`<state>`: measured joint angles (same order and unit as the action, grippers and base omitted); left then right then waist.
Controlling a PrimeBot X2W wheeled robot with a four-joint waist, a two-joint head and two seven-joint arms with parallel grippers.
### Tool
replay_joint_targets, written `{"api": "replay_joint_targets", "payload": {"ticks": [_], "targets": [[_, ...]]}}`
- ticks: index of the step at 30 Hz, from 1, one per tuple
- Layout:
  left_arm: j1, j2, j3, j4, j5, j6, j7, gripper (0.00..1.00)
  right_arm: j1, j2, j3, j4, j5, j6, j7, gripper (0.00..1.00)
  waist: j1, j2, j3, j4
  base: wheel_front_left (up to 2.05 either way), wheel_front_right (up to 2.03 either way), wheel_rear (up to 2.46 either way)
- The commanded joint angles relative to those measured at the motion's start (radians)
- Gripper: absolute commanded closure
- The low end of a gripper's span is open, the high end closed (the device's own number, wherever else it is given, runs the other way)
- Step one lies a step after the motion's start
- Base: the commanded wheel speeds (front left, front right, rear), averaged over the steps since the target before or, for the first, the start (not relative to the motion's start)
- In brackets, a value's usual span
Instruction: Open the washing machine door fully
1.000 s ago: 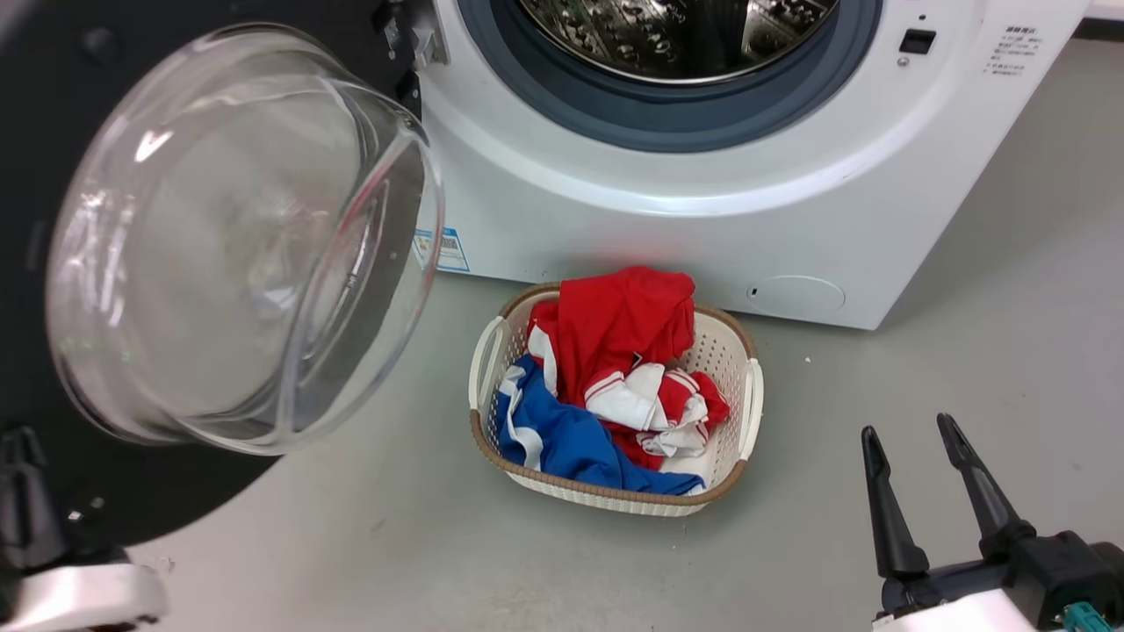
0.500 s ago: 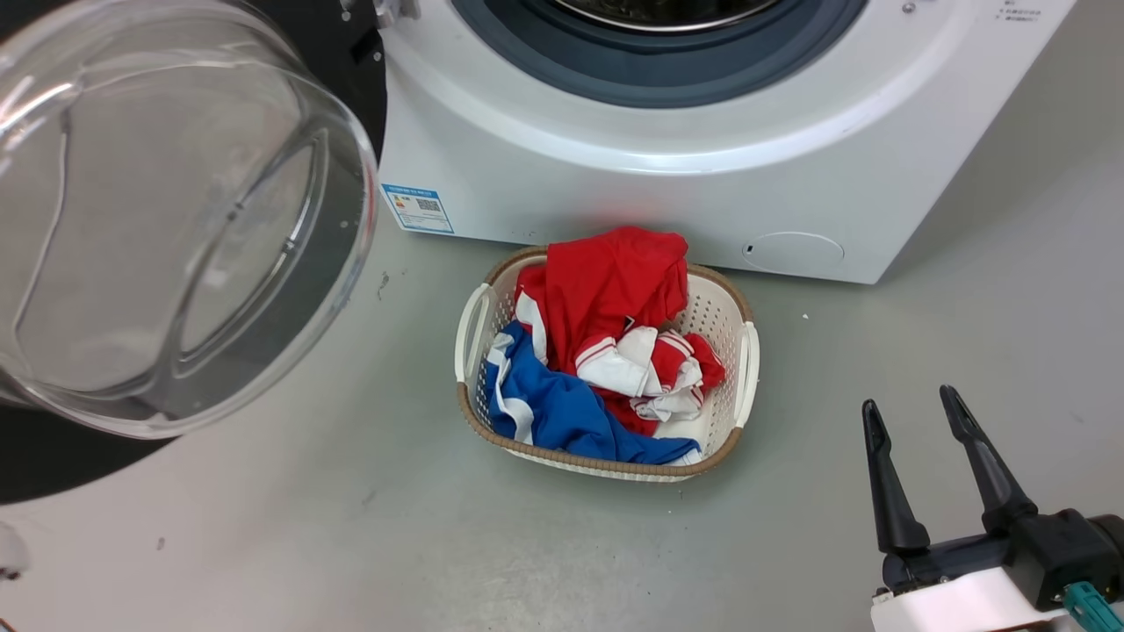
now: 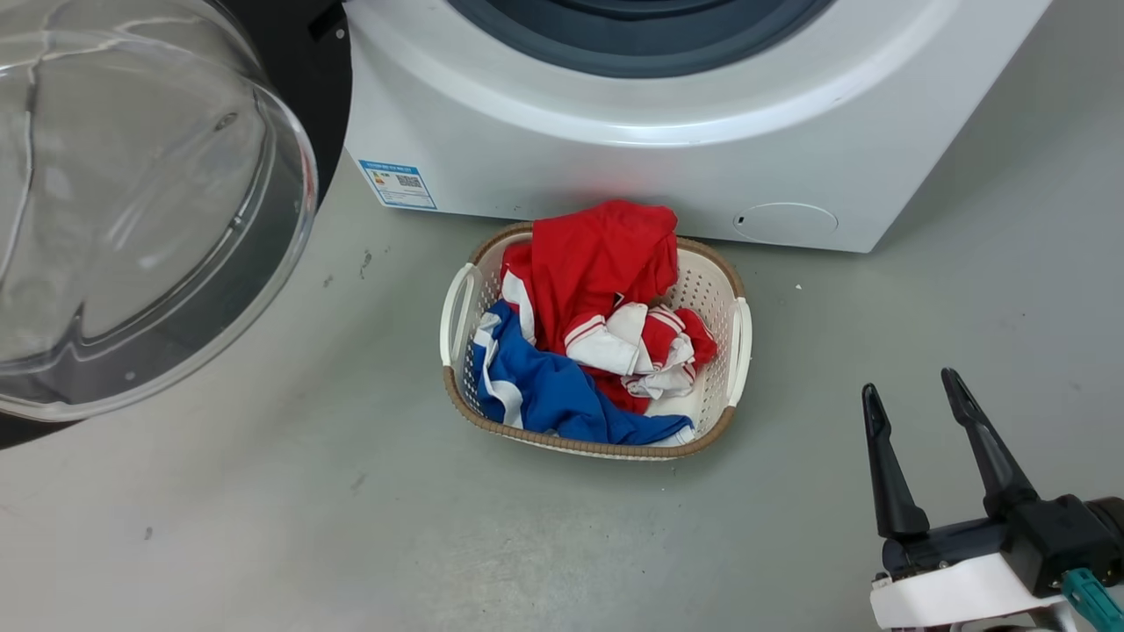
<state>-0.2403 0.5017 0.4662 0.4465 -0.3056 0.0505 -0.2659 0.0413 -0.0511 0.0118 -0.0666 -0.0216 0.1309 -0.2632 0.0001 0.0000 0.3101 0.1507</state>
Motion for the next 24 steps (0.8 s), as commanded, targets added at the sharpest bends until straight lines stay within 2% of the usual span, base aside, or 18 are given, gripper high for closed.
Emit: {"api": "replay_joint_targets", "payload": {"ticks": [1, 11, 18, 24], "targets": [[-0.026, 0.014, 0.008, 0.023, -0.006, -0.007, 0.003, 1.00, -0.015, 0.002, 0.002, -0.002, -0.004, 0.000, -0.002, 0.00, -0.0001, 0.0000, 0.006, -0.003, 0.00, 0.00, 0.00], [-0.073, 0.033, 0.049, 0.112, 0.025, -0.042, 0.002, 1.00, -0.019, 0.002, 0.001, 0.013, 0.008, 0.000, -0.002, 0.00, -0.0001, 0.0000, -0.007, -0.025, 0.00, 0.00, 0.00], [-0.025, -0.013, 0.103, 0.048, 0.068, -0.076, 0.000, 1.00, 0.011, 0.002, -0.020, 0.011, 0.041, 0.000, -0.002, 0.00, -0.0001, 0.0000, -0.076, -0.034, 0.00, 0.00, 0.00], [0.020, -0.067, 0.121, -0.086, 0.126, -0.112, 0.000, 1.00, 0.036, 0.002, -0.033, -0.002, 0.057, 0.000, -0.002, 0.00, -0.0001, 0.0000, -0.148, -0.038, 0.00, 0.00, 0.00]]}}
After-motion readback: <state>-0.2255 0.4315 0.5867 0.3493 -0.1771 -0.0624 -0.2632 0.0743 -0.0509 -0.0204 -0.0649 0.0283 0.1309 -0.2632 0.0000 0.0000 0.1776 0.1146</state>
